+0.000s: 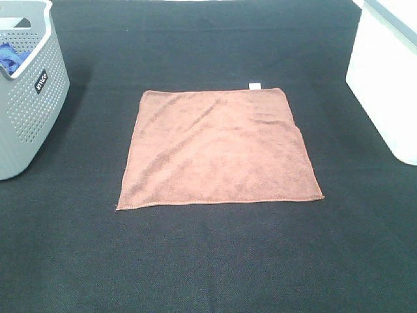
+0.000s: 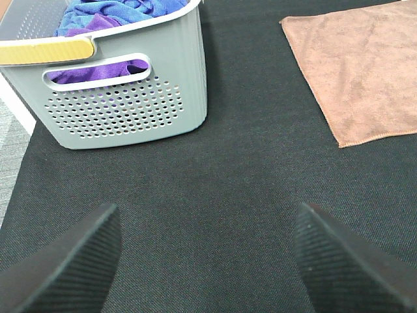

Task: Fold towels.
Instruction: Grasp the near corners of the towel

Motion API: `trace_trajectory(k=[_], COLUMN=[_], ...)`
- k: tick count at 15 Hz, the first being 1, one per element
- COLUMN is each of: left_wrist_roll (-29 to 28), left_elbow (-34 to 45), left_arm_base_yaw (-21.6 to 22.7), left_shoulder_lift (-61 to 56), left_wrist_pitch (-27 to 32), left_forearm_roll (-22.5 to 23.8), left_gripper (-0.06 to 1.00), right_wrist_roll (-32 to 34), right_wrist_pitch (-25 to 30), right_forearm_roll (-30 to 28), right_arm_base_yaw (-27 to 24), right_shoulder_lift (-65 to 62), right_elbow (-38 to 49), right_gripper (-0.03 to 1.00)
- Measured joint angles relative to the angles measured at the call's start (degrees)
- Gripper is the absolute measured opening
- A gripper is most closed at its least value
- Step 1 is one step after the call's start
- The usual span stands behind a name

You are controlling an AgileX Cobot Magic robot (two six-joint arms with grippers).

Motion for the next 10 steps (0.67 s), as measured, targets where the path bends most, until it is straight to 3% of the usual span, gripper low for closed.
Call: trace_trajectory(k=[10], left_wrist_roll=[0.0], left_elbow=[0.0], left_arm_base_yaw=[0.0], left_shoulder_lift=[0.0], left_wrist_pitch=[0.0], left_forearm_roll=[0.0], left_gripper=[0.71], right_wrist_roll=[0.0], right_wrist_pitch=[0.0], right_forearm_roll=[0.0], right_arm_base_yaw=[0.0], right_shoulder_lift=[0.0], right_elbow=[0.0], right_gripper=[0.73])
